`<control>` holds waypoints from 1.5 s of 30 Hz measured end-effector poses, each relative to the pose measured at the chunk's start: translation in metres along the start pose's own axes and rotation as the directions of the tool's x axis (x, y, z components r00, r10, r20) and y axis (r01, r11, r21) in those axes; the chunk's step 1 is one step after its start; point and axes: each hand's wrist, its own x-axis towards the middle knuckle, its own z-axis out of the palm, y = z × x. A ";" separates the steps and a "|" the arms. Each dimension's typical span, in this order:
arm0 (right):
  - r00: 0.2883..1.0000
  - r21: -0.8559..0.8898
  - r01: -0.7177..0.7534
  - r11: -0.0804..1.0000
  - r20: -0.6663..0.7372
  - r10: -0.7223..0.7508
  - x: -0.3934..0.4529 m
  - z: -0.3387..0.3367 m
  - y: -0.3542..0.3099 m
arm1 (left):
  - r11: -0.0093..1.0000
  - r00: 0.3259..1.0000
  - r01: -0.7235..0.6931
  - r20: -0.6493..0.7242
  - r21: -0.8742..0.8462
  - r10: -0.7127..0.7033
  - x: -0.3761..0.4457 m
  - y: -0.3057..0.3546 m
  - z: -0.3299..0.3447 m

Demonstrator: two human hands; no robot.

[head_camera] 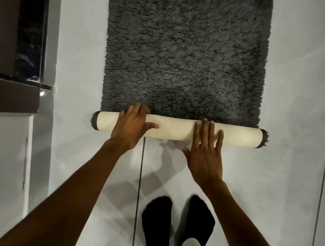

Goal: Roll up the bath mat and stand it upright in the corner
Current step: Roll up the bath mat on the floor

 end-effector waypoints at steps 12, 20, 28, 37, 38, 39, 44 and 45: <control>0.993 0.095 0.026 0.995 -0.121 -0.015 0.107 -0.038 0.015 | 0.962 0.984 -0.096 -0.119 0.255 0.130 0.017 0.035 0.022; 1.000 -0.048 -0.005 0.999 -0.007 0.005 0.054 -0.036 0.013 | 0.973 0.983 -0.070 -0.148 0.221 0.105 0.092 0.040 -0.029; 0.991 0.013 0.065 0.998 0.115 -0.066 0.141 -0.081 0.038 | 0.947 0.968 -0.184 -0.118 0.264 0.222 0.067 0.041 -0.038; 0.996 0.093 0.010 0.996 -0.093 -0.001 0.227 -0.142 0.040 | 0.960 0.989 -0.135 -0.029 0.244 0.147 0.162 0.054 -0.099; 0.992 0.109 -0.005 0.994 -0.124 0.019 0.226 -0.145 0.039 | 0.962 0.990 -0.135 -0.010 0.236 0.141 0.175 0.055 -0.108; 0.992 0.118 -0.013 0.993 -0.125 0.028 0.219 -0.146 0.036 | 0.965 0.991 -0.134 0.003 0.227 0.137 0.185 0.055 -0.117; 0.999 0.030 -0.018 0.999 0.048 0.017 0.224 -0.148 0.036 | 0.975 0.992 -0.126 0.025 0.185 0.124 0.250 0.057 -0.163; 0.999 0.025 -0.013 1.000 0.052 0.011 0.237 -0.151 0.038 | 0.972 0.992 -0.126 0.001 0.200 0.129 0.262 0.055 -0.171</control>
